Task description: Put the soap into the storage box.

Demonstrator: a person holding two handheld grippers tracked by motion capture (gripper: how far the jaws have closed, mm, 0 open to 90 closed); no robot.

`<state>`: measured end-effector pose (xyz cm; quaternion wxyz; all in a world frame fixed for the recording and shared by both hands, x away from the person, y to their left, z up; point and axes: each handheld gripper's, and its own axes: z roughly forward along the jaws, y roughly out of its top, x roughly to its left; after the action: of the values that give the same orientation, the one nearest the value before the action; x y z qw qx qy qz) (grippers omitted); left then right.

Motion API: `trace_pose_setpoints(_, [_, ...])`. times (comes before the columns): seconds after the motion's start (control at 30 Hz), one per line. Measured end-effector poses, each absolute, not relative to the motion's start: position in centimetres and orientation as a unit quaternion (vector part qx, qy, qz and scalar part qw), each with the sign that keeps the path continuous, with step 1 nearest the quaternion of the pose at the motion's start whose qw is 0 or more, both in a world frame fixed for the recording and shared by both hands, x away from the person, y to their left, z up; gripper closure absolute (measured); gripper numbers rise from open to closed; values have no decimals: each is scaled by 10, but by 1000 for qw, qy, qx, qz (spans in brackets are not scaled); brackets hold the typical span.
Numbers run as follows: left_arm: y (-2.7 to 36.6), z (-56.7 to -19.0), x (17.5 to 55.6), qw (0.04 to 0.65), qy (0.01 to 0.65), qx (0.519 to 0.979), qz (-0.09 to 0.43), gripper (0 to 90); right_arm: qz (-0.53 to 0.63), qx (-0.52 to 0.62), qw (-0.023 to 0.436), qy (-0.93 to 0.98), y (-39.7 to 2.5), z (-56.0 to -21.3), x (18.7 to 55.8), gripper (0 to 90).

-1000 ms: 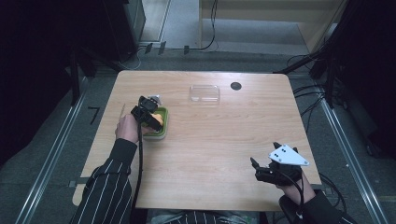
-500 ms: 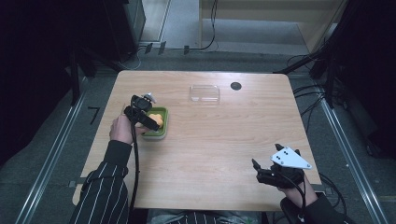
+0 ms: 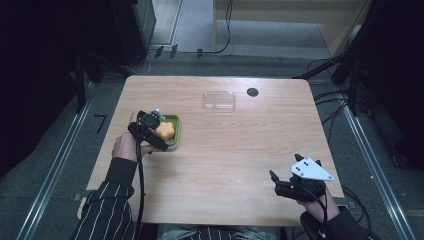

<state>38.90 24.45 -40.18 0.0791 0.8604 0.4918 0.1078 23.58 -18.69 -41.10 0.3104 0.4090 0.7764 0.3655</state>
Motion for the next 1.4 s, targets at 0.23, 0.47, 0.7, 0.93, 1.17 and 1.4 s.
trace_pose_setpoints(0.23, [244,-400,373,85,488,862,113,31,366,410,310,776,-187,-411,236,137])
trace_pose_setpoints(0.47, [248,-402,359,87,485,864,102,9,366,410,310,776,-187,-411,236,137])
trace_pose_setpoints(0.7, [250,-405,341,87,482,866,98,8,366,410,309,776,-187,-411,236,137])
trace_pose_setpoints(0.93, [252,-411,322,87,474,871,91,1,366,410,310,776,-186,-411,235,137])
trace_pose_setpoints(1.17, [252,-419,306,88,475,871,86,0,366,408,311,777,-186,-411,235,137])
trace_pose_setpoints(1.4, [259,-423,292,84,474,872,86,0,366,410,310,776,-186,-411,235,137])
